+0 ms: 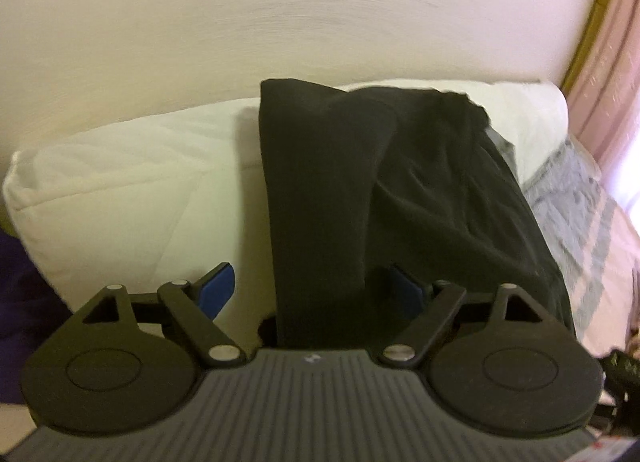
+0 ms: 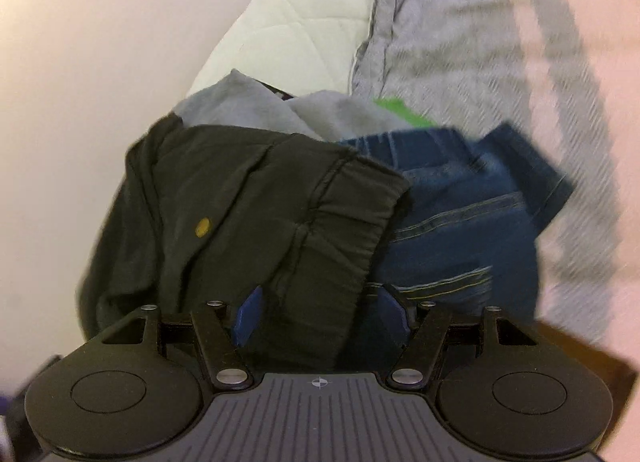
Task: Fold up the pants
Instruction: 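Grasp the dark trousers with the left gripper while the right gripper grasps them too, then lift the dark trousers off the pile and drop them on the open bed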
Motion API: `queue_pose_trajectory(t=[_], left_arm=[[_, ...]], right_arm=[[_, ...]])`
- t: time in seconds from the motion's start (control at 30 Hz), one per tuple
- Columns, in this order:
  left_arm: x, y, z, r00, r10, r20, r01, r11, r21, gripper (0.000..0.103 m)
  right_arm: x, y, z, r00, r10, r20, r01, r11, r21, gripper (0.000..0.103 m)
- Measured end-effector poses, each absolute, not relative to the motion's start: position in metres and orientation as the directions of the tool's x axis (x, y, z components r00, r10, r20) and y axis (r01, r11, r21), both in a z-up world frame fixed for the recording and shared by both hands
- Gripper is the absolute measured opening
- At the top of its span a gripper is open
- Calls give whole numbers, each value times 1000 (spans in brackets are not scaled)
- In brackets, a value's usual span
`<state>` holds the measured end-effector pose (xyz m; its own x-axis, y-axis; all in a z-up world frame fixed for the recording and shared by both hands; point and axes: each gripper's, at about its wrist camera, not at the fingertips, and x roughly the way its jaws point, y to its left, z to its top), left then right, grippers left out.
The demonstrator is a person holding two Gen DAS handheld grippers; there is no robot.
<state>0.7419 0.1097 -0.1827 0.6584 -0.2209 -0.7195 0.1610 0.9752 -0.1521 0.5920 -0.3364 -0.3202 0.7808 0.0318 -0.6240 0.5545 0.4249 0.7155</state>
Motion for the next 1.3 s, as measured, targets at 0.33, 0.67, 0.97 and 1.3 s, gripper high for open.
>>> queue_pose_trajectory(t=[0.33, 0.67, 0.97, 1.3], left_arm=[[782, 93, -181, 650, -329, -685, 207, 944, -258, 13], [704, 58, -97, 743, -376, -553, 412, 909, -64, 10], [597, 26, -18, 703, -560, -438, 607, 794, -39, 10], [377, -46, 7, 404, -809, -426, 868, 487, -101, 10]], right_arm=[[580, -343, -321, 834, 32, -551, 480, 452, 752, 2], [537, -339, -236, 944, -77, -320, 303, 581, 755, 0], [423, -330, -157, 955, -261, -144, 277, 598, 752, 0], [154, -308, -75, 779, -626, -37, 480, 556, 679, 0]])
